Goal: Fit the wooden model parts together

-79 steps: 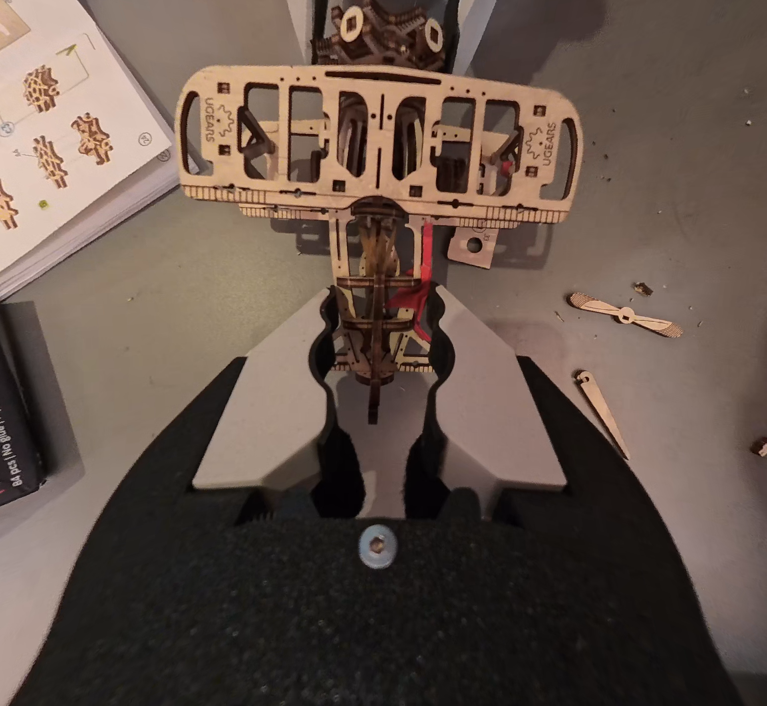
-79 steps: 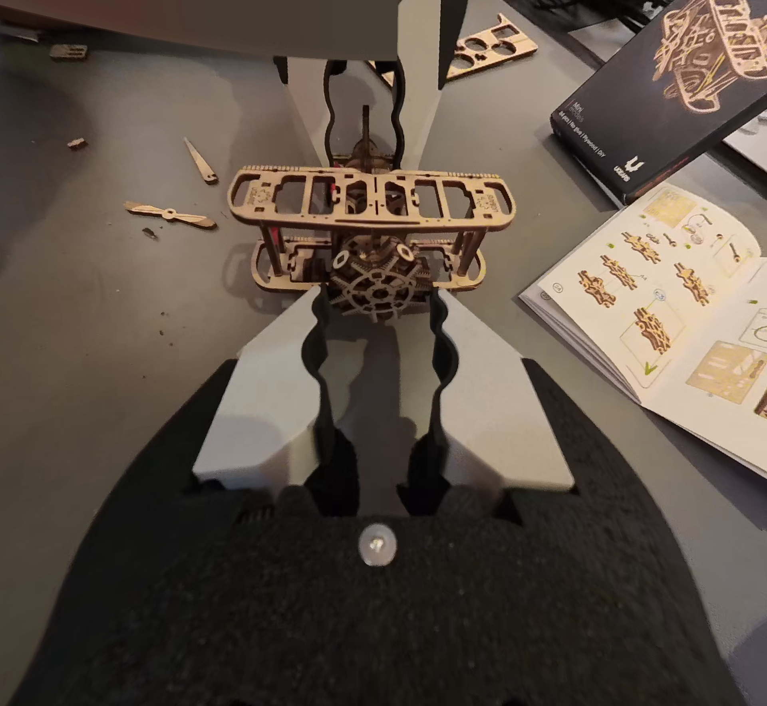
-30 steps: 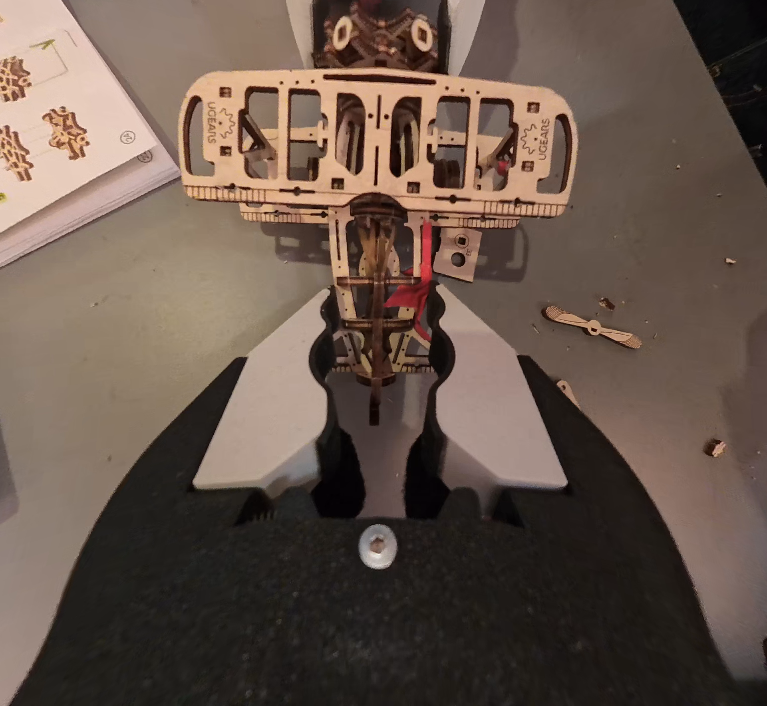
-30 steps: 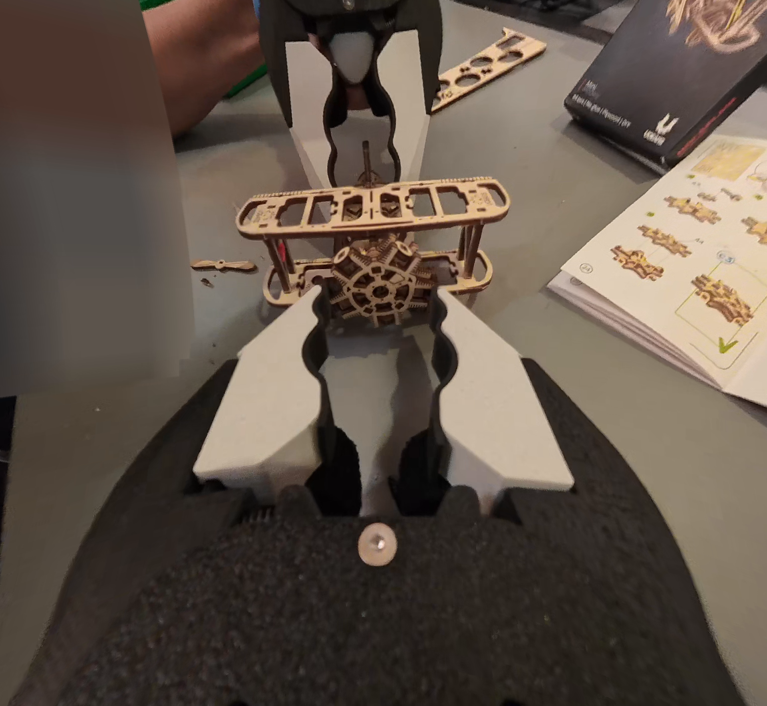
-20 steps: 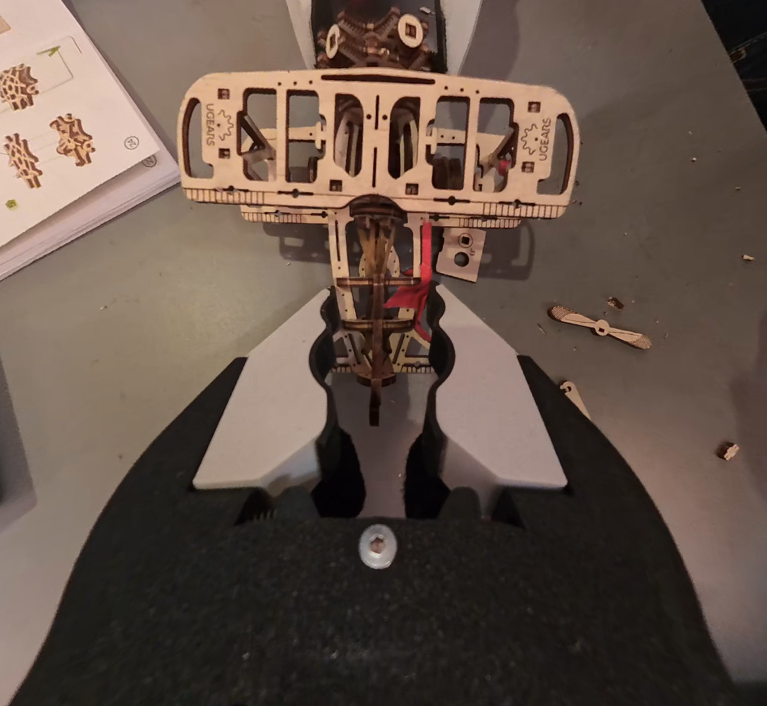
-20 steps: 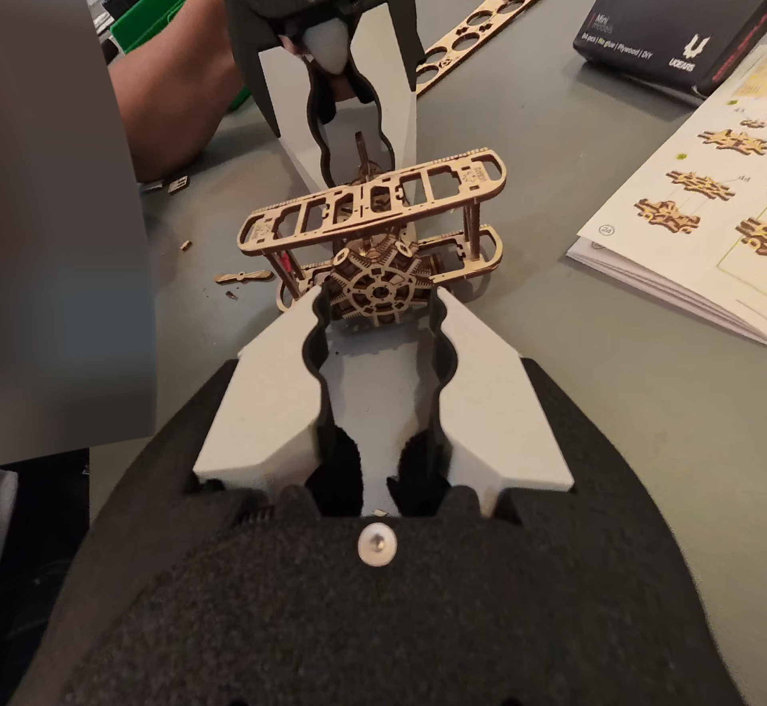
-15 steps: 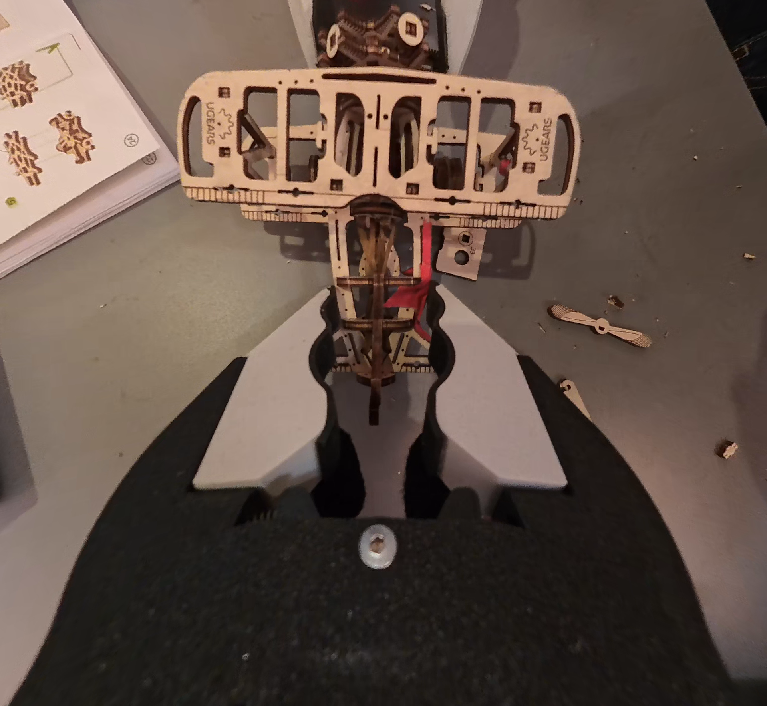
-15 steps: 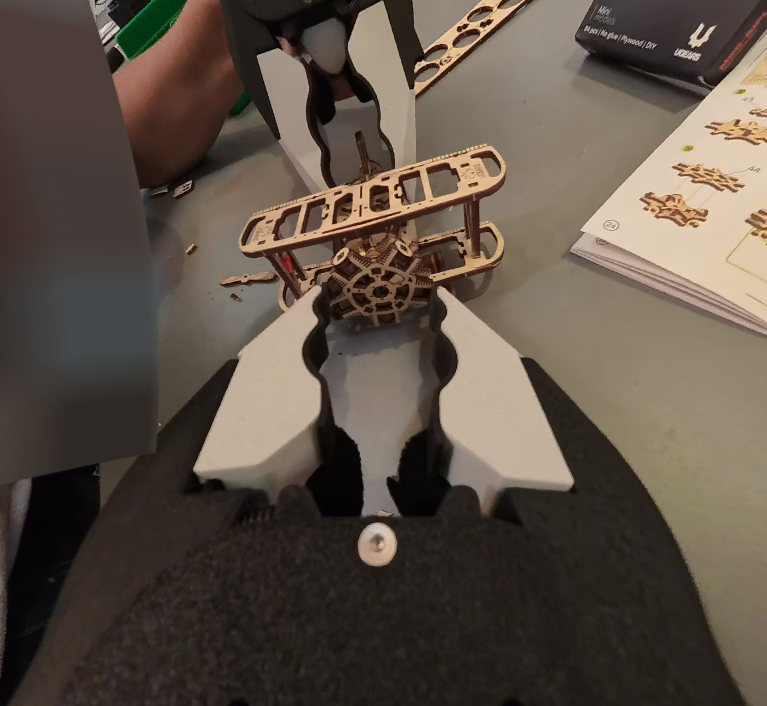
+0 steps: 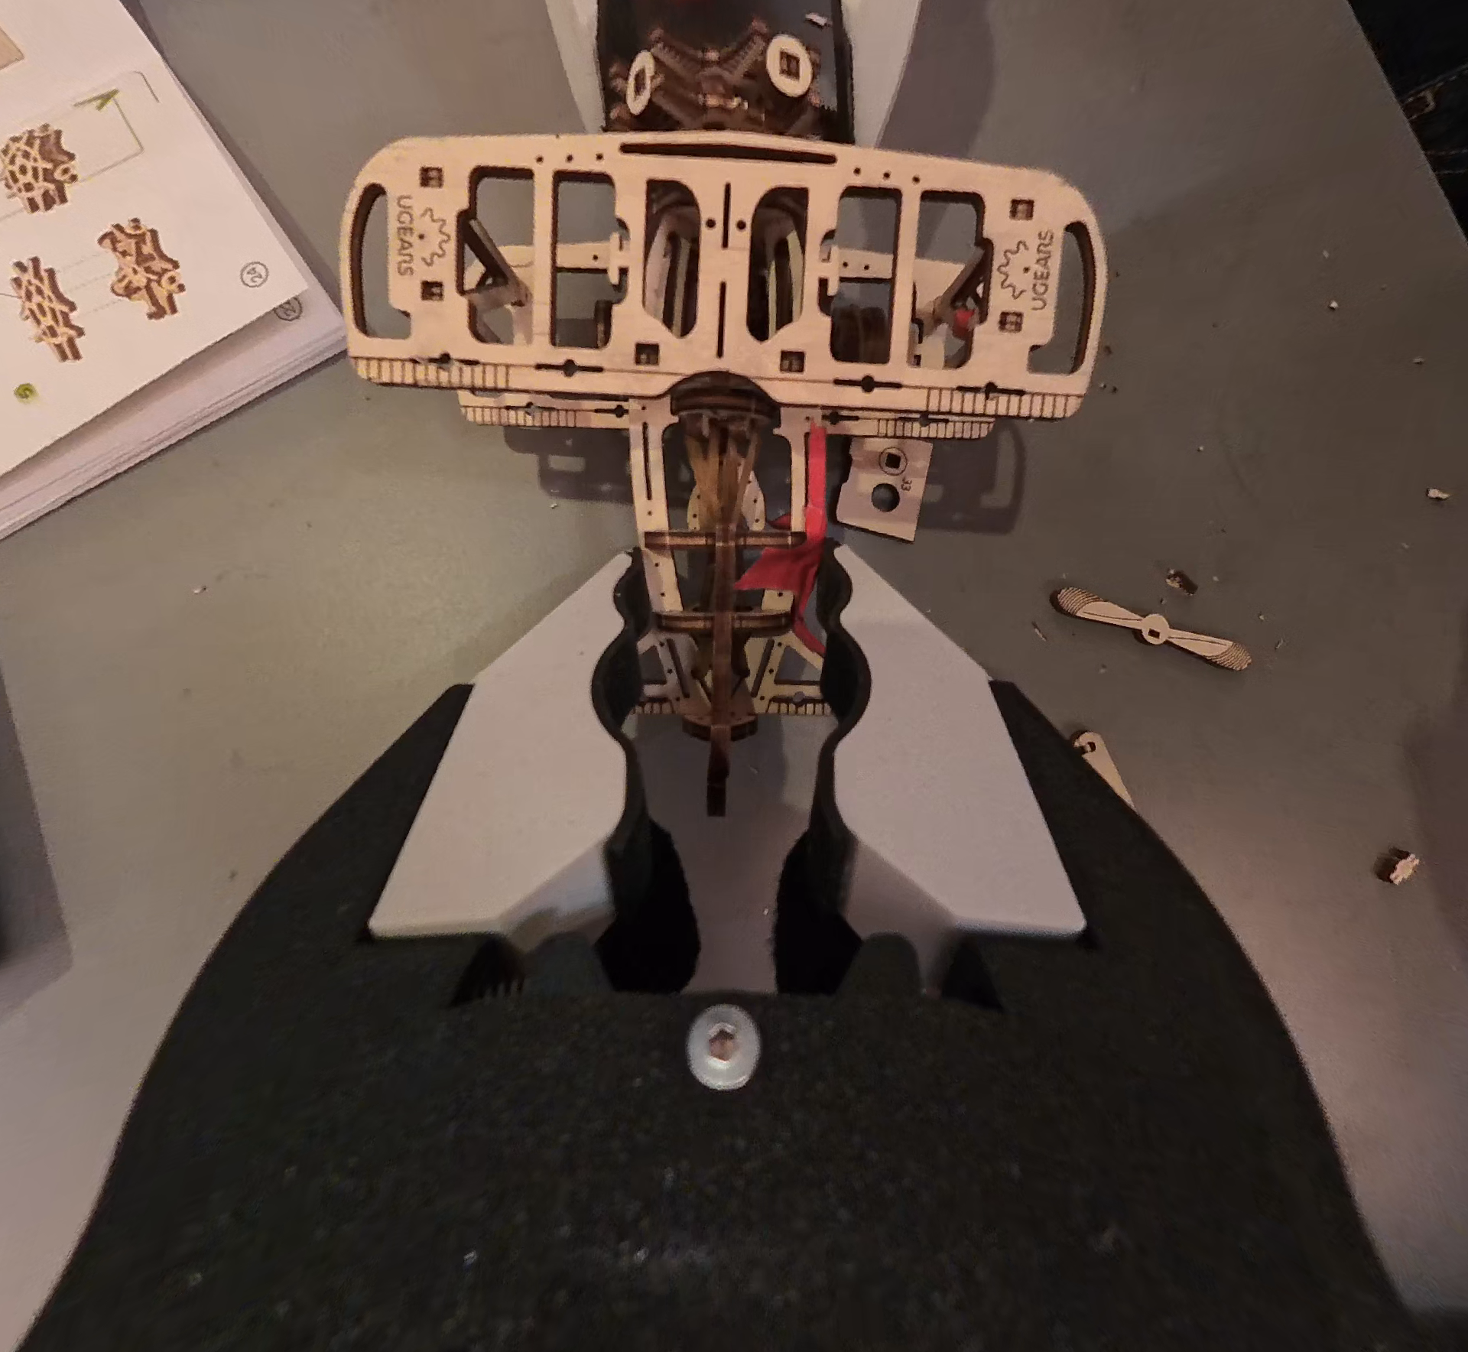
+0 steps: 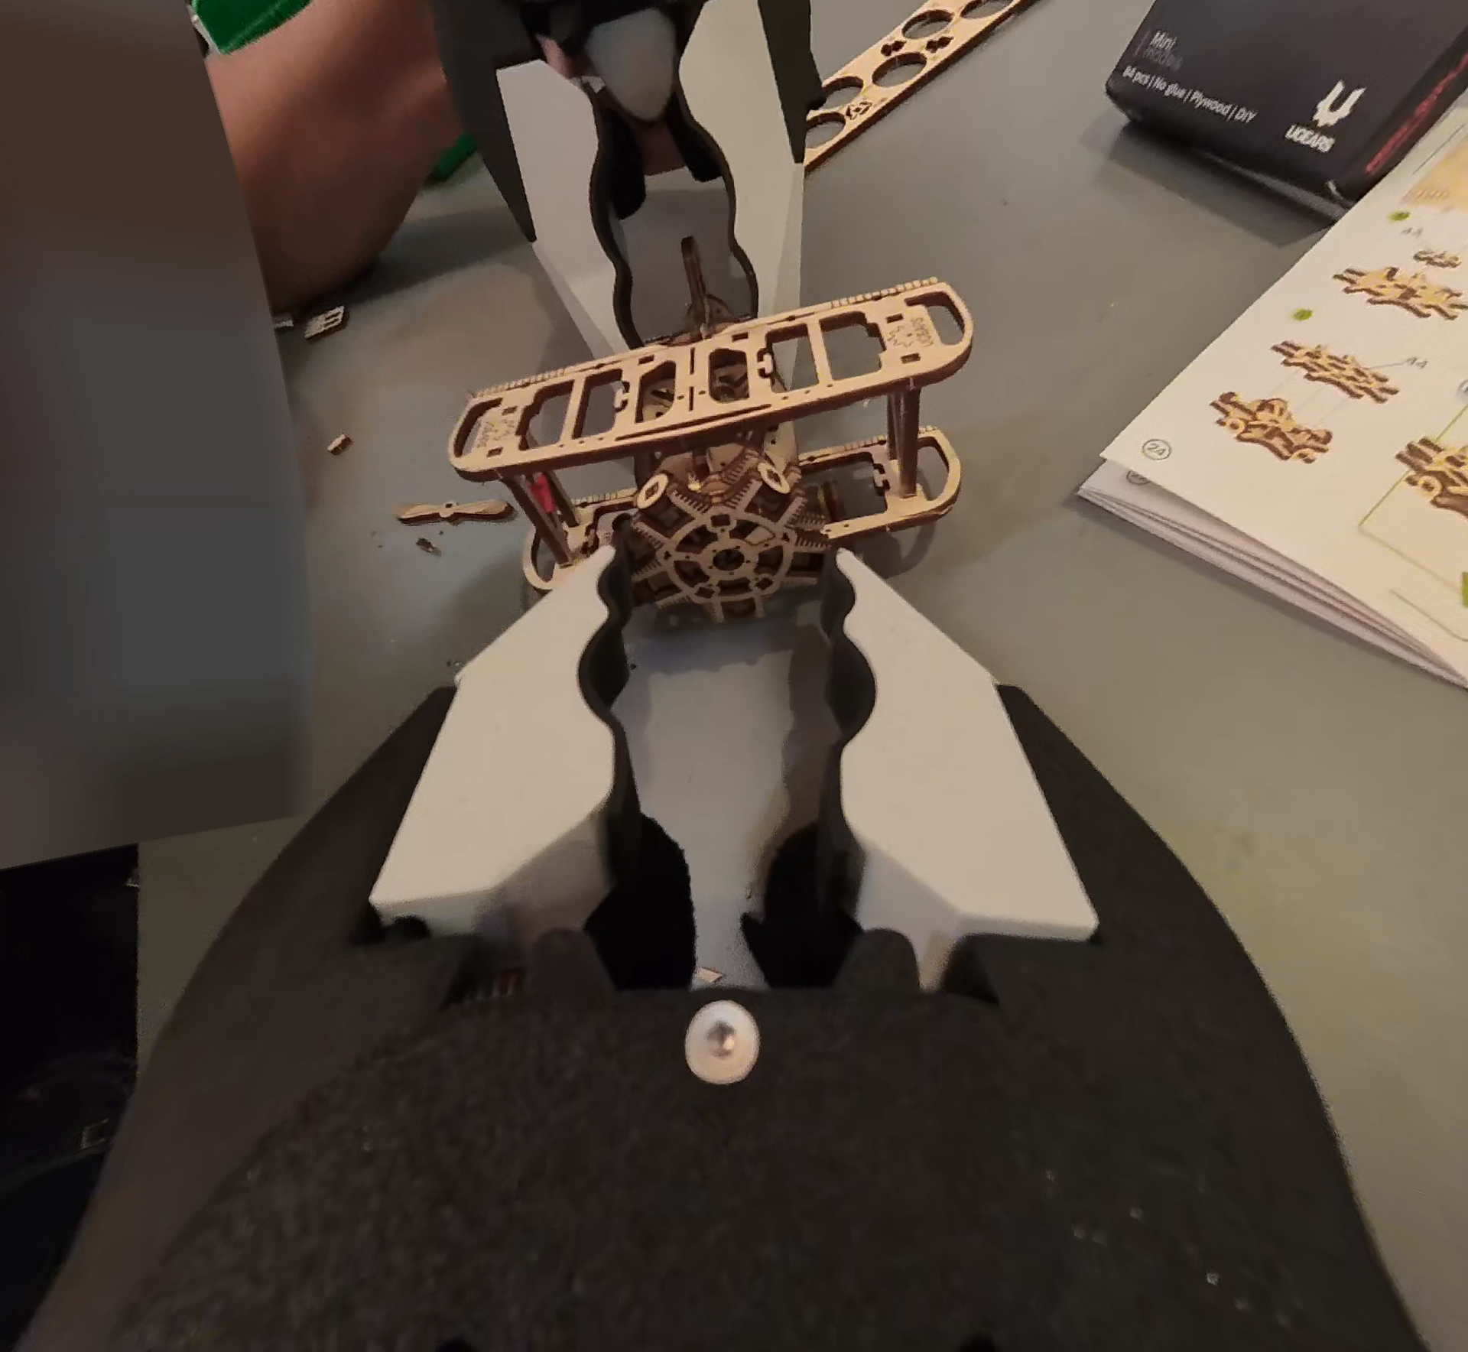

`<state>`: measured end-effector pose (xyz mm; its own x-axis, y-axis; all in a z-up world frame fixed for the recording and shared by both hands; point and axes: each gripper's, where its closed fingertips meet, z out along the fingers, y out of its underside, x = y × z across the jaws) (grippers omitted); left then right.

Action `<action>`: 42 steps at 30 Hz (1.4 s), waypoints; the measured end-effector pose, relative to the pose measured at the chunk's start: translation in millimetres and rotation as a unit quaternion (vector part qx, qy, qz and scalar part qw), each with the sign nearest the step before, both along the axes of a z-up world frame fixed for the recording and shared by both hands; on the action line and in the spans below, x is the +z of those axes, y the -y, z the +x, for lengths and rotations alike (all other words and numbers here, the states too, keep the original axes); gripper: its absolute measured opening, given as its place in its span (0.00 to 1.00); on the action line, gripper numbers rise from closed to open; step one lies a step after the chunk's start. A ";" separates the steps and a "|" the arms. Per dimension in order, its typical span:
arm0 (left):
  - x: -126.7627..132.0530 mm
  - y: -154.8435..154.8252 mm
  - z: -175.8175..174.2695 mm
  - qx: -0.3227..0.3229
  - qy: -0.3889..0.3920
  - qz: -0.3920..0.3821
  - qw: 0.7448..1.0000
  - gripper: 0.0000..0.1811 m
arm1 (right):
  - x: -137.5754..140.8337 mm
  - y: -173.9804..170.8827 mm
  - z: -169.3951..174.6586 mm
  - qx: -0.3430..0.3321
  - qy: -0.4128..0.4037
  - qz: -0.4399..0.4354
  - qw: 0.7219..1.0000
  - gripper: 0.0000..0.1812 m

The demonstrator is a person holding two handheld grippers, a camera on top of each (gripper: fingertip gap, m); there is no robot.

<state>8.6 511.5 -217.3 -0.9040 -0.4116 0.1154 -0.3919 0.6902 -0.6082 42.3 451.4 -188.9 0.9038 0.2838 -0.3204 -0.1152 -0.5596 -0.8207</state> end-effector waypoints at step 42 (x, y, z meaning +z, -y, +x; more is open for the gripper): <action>-1.4 2.8 -0.2 0.017 -0.007 0.038 0.999 0.22 | -0.9 4.5 -2.8 0.004 0.095 0.010 0.995 0.26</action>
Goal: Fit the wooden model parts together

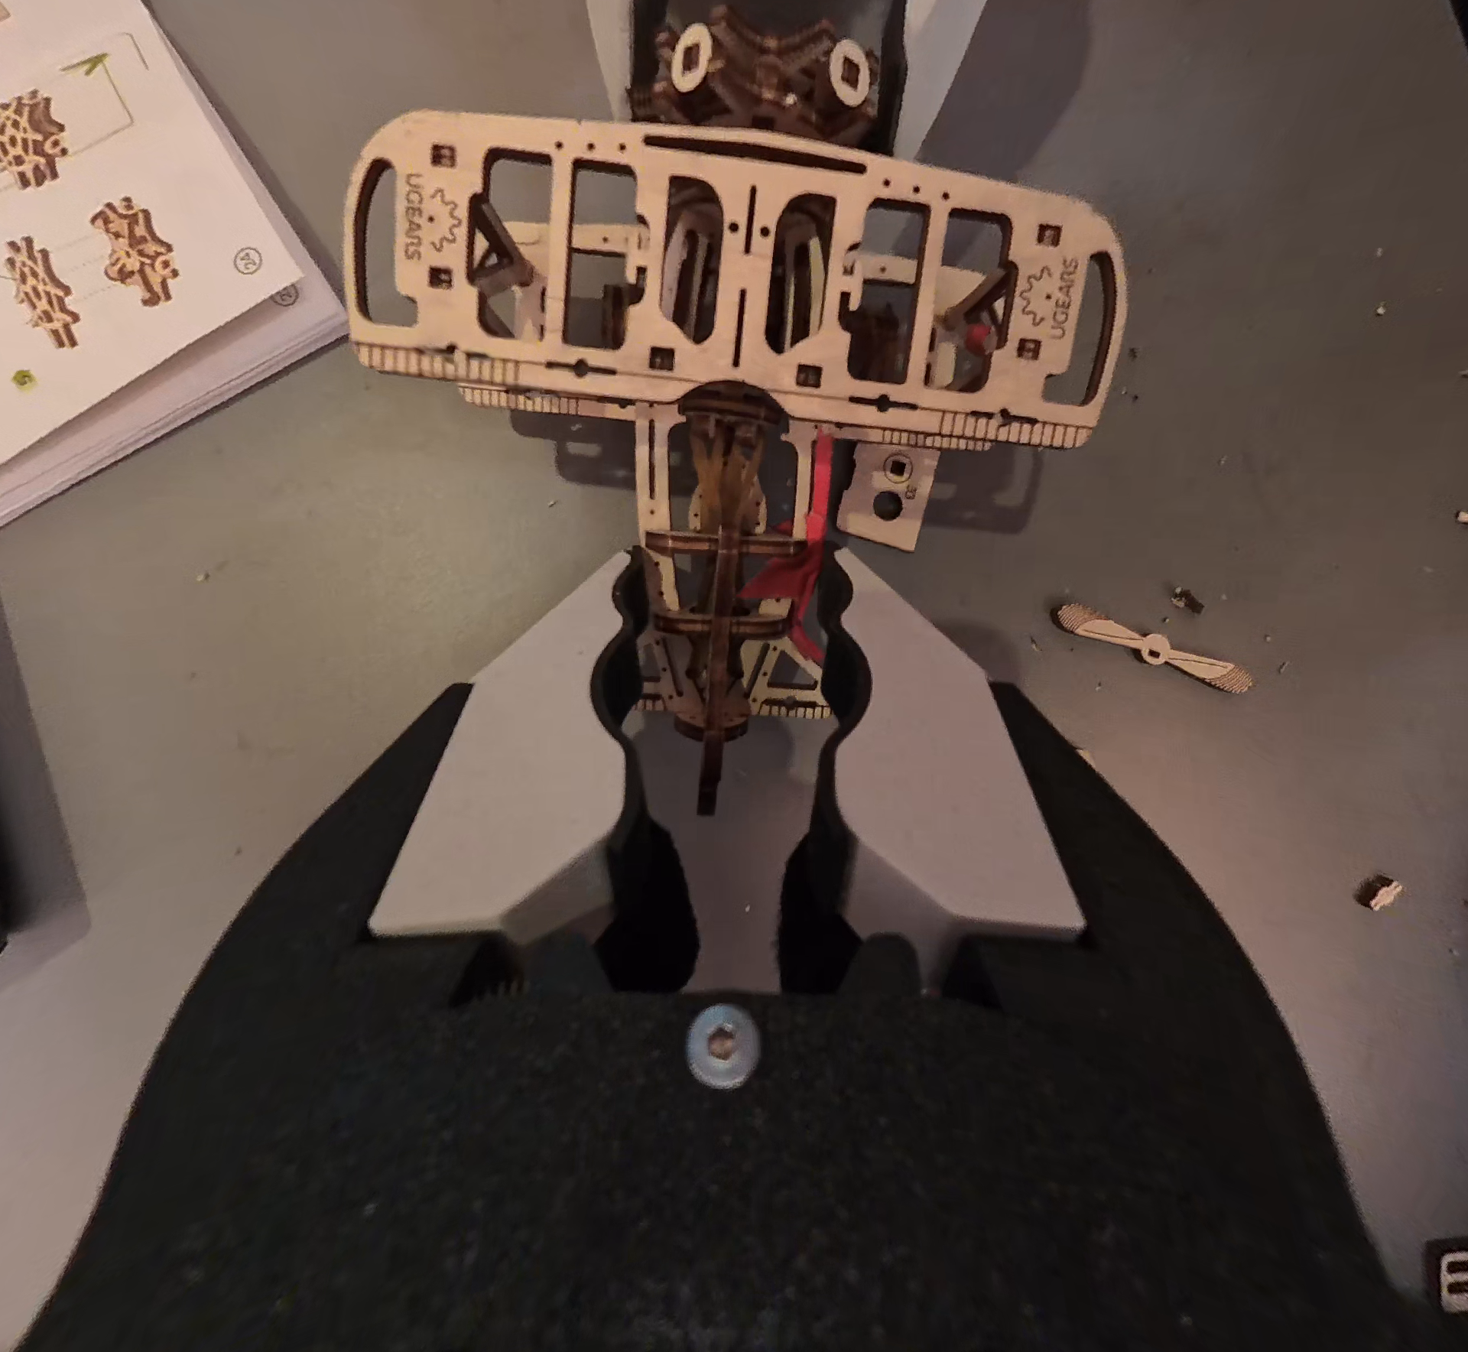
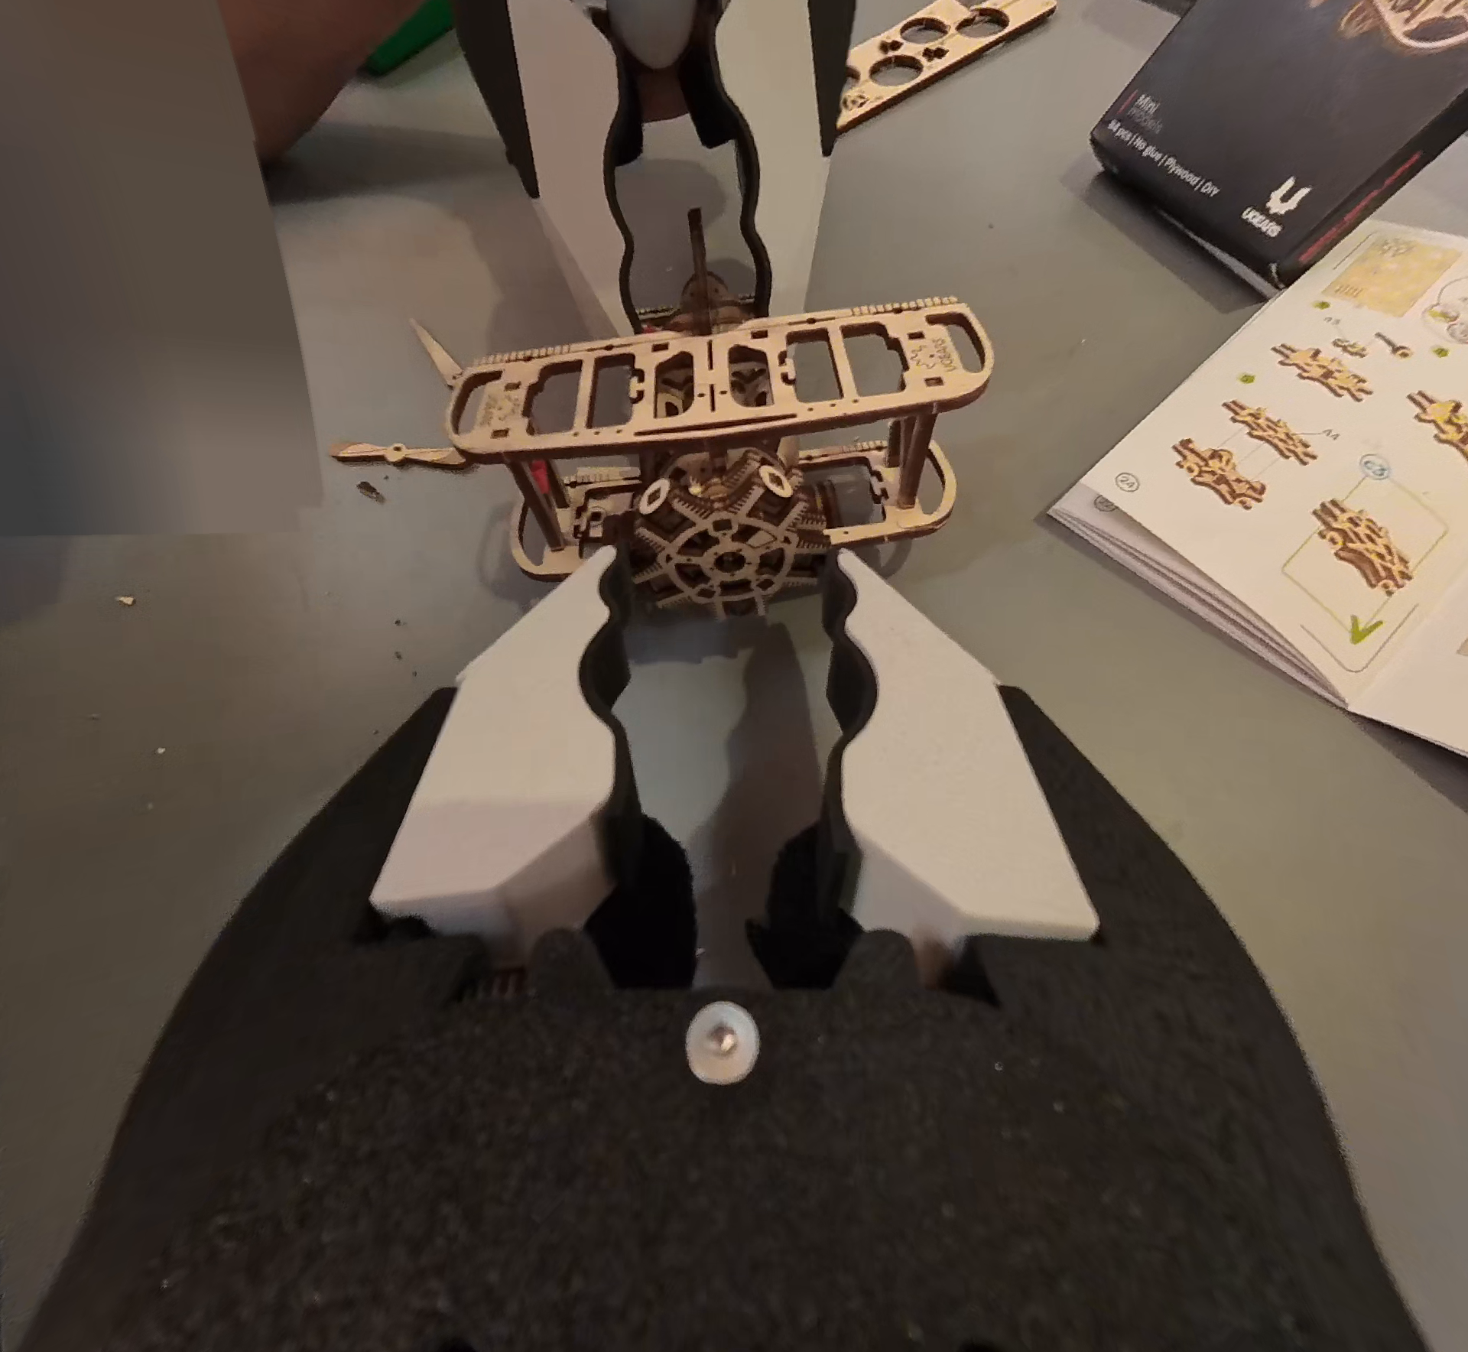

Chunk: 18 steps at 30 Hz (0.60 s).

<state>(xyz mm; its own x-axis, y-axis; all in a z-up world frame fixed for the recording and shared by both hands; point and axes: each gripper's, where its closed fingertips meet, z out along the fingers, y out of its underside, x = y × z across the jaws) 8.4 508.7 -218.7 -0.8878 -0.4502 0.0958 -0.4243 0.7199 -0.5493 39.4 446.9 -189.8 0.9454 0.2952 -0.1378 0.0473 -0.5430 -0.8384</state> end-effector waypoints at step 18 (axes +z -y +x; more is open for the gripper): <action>-3.1 8.7 8.3 0.002 0.024 0.011 1.000 0.25 | 0.4 -3.9 0.0 -0.009 -0.016 -0.012 1.000 0.26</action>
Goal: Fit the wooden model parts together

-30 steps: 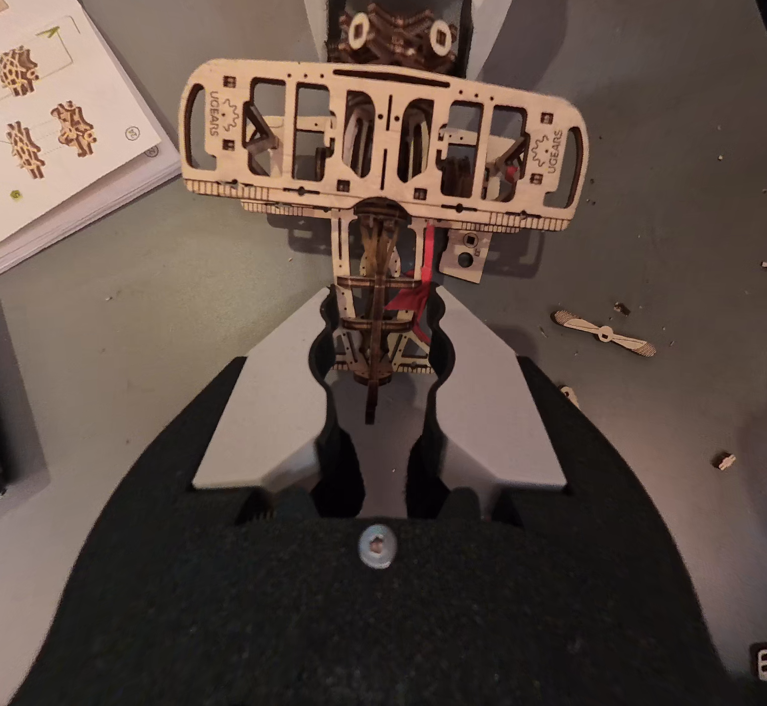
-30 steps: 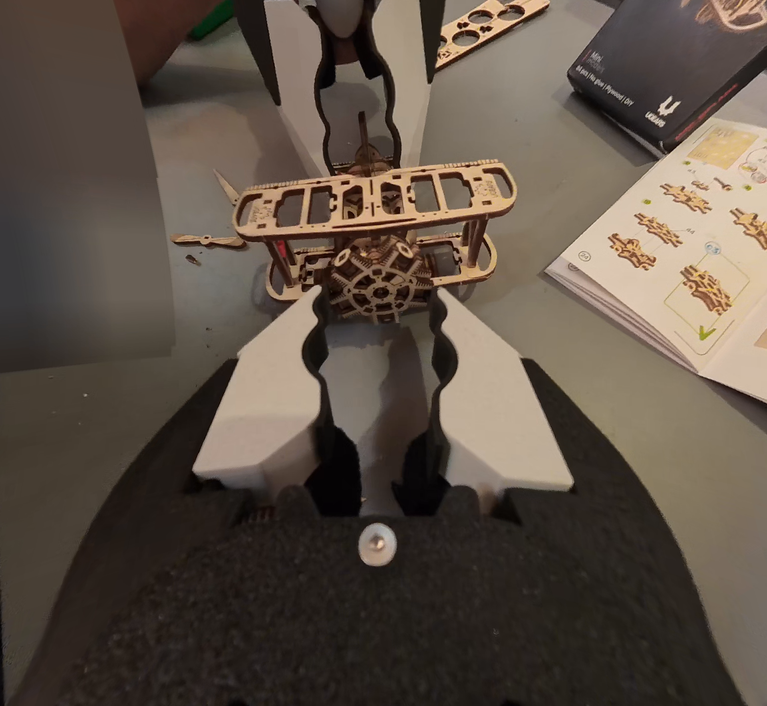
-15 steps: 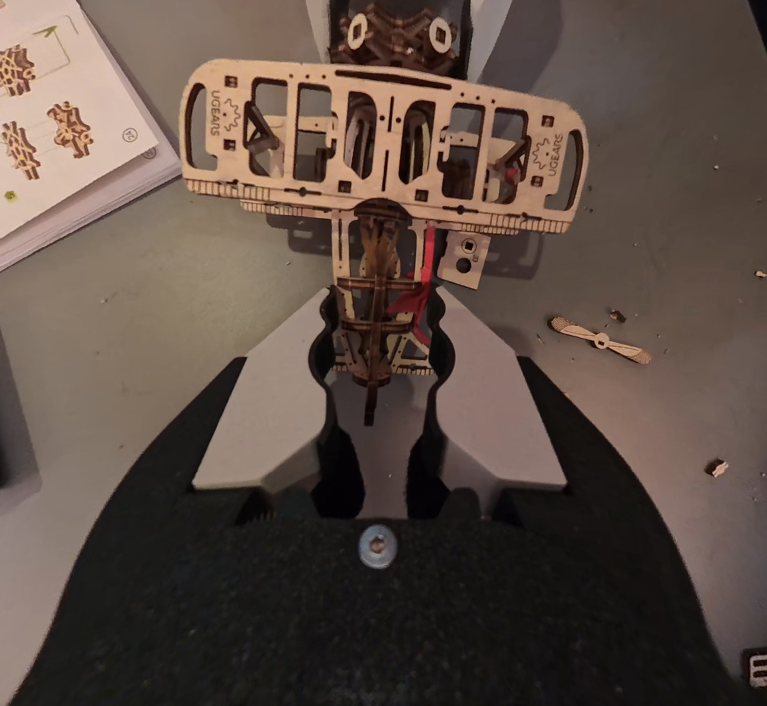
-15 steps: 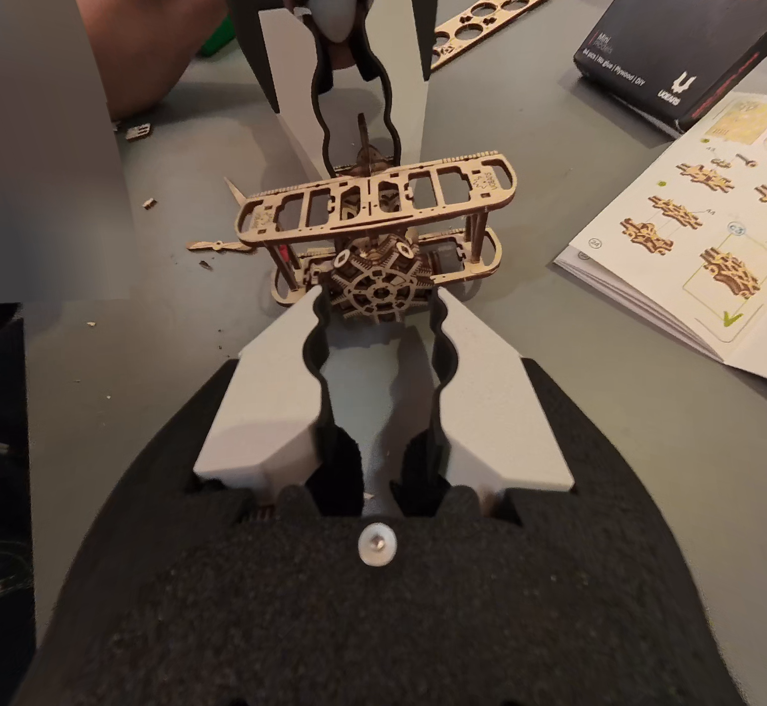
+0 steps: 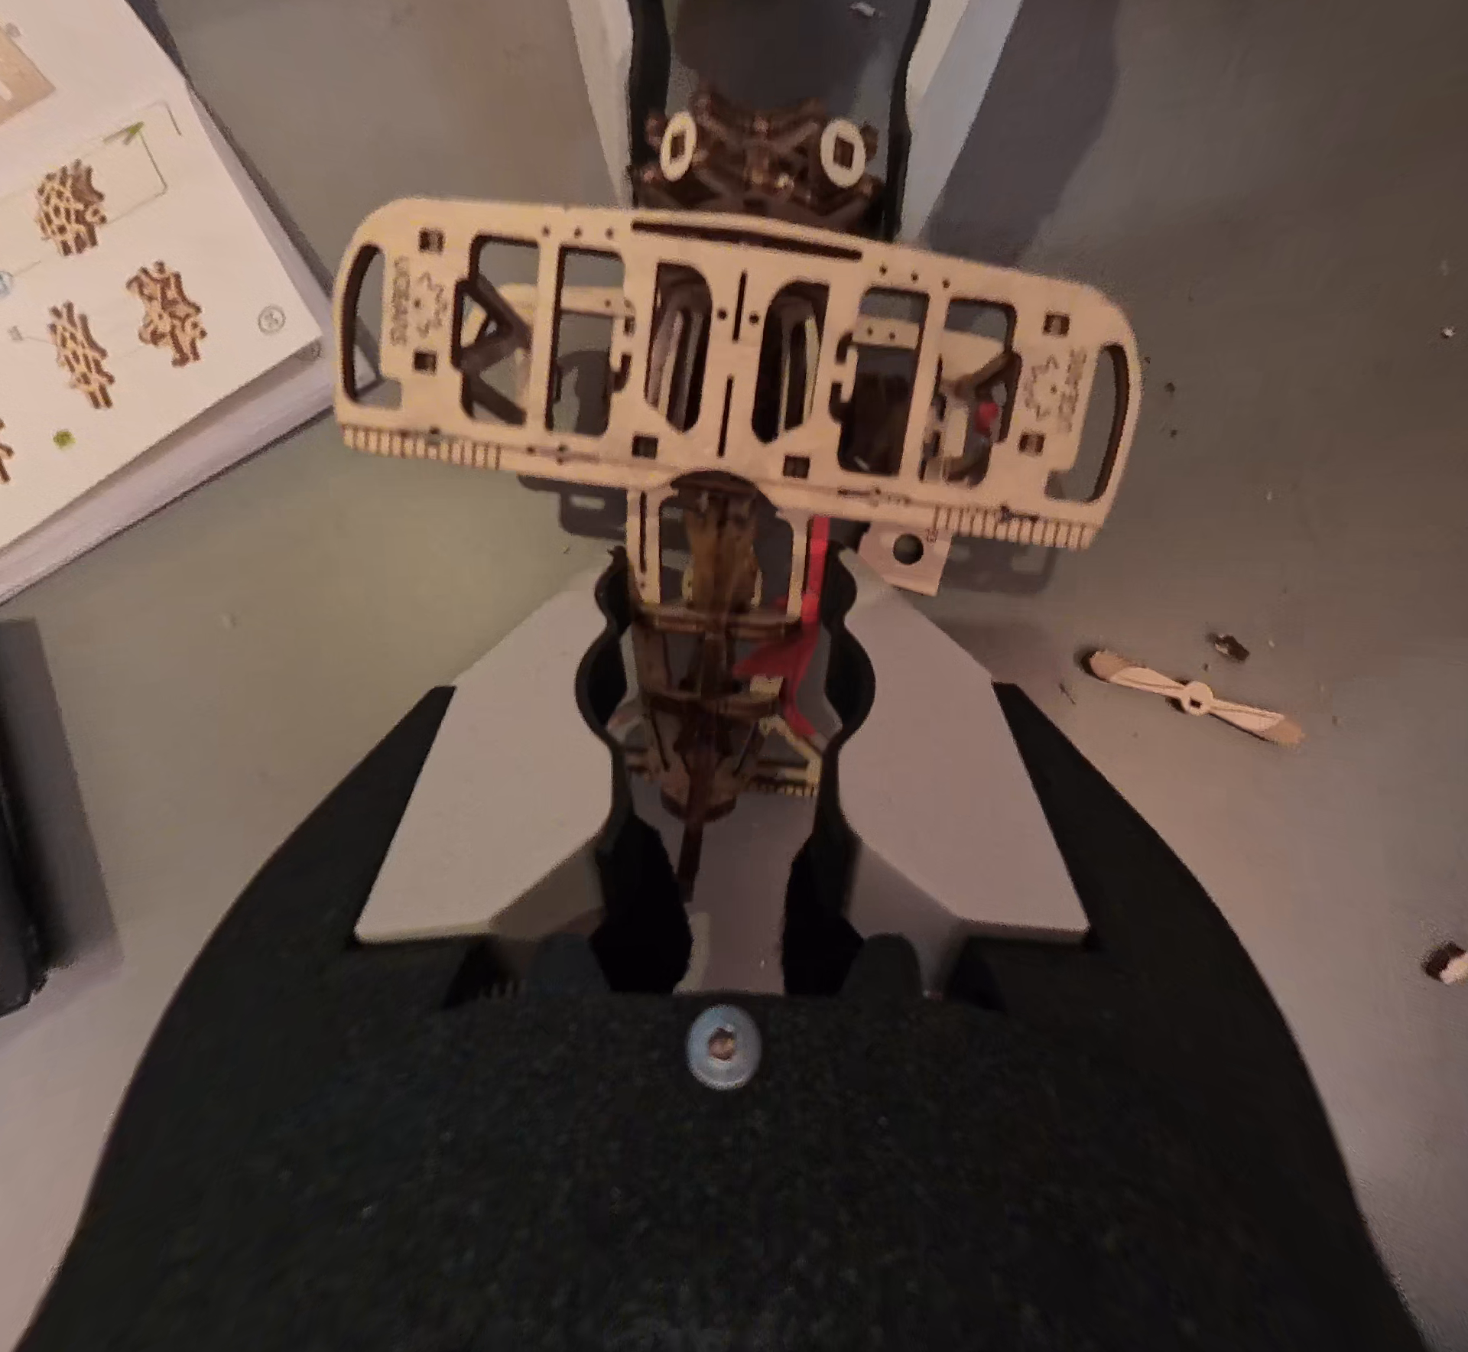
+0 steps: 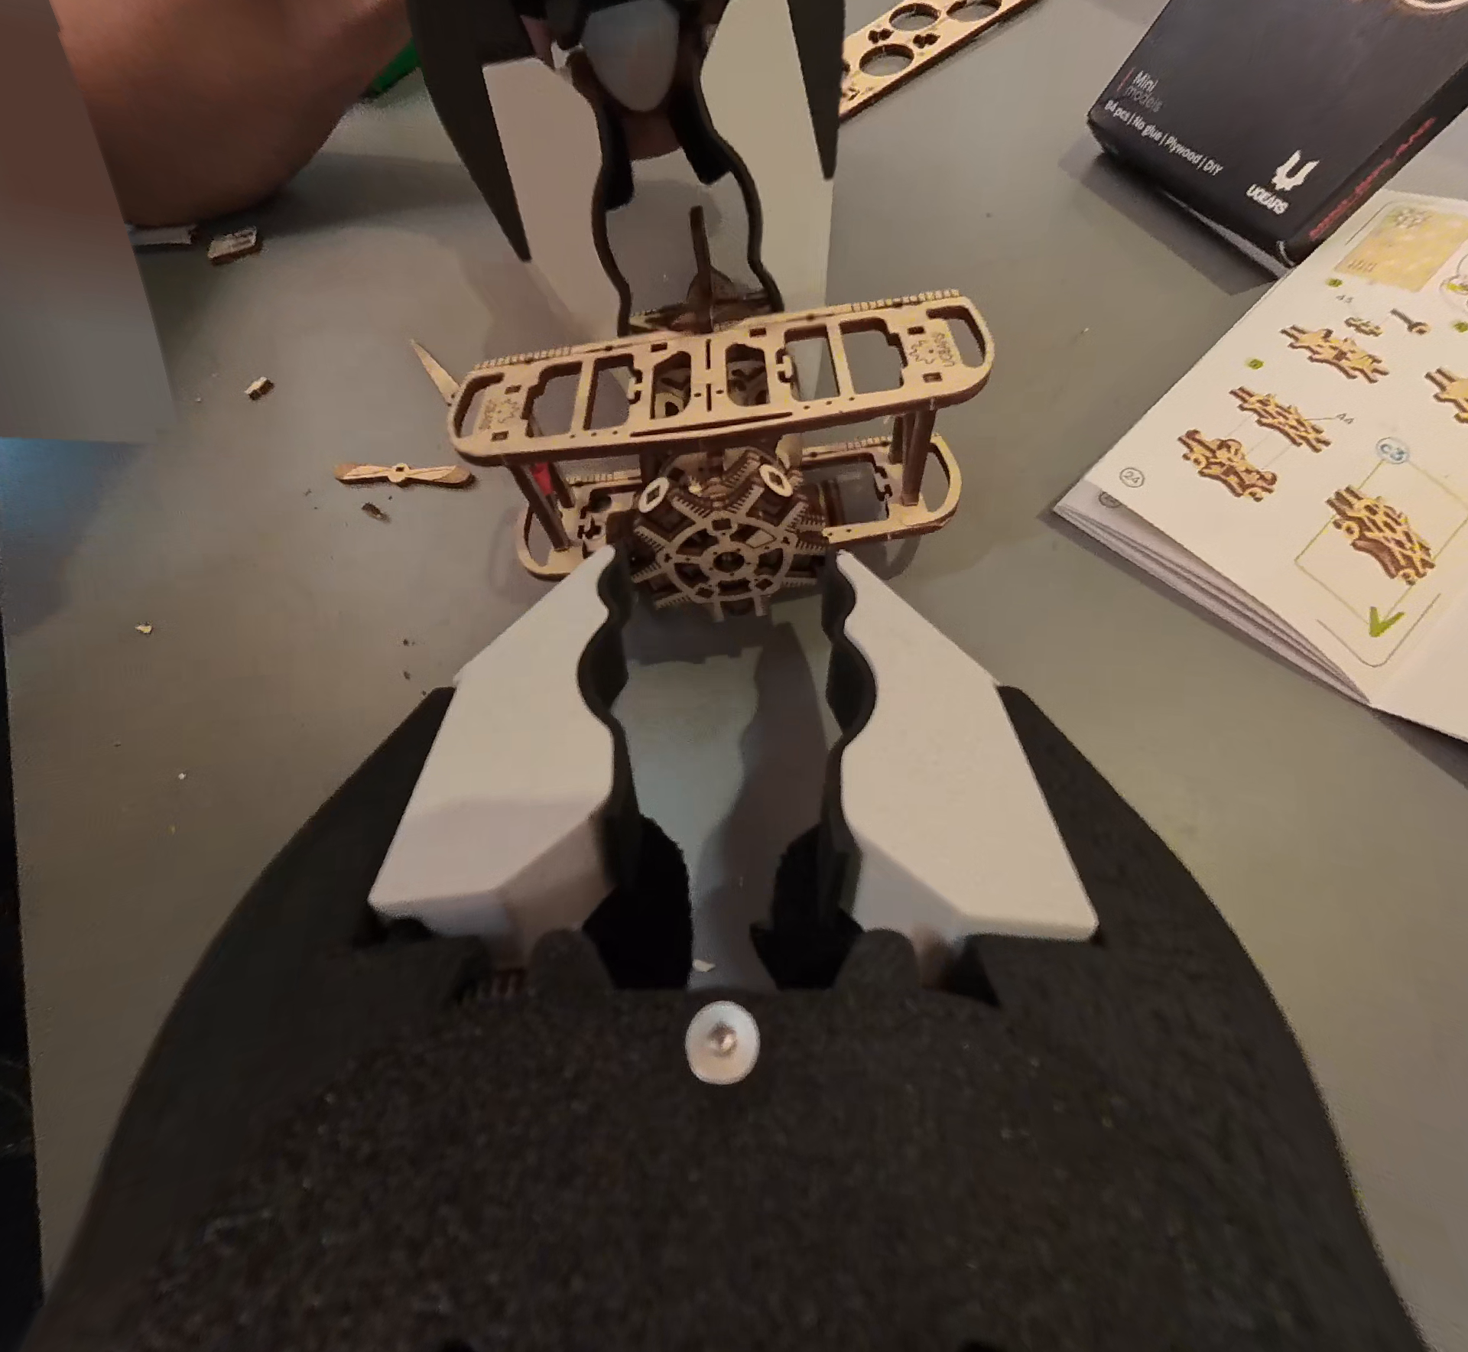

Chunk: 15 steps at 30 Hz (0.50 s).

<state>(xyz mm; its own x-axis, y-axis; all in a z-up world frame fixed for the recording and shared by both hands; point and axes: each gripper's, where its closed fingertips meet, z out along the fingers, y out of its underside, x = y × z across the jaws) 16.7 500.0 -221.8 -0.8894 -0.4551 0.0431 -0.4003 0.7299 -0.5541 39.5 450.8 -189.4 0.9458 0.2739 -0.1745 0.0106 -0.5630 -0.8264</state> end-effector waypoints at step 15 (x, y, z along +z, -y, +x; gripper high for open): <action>53.5 -47.3 -26.1 0.156 -0.013 0.061 0.986 0.39 | 2.6 -19.6 -13.9 -0.005 0.047 0.020 0.999 0.26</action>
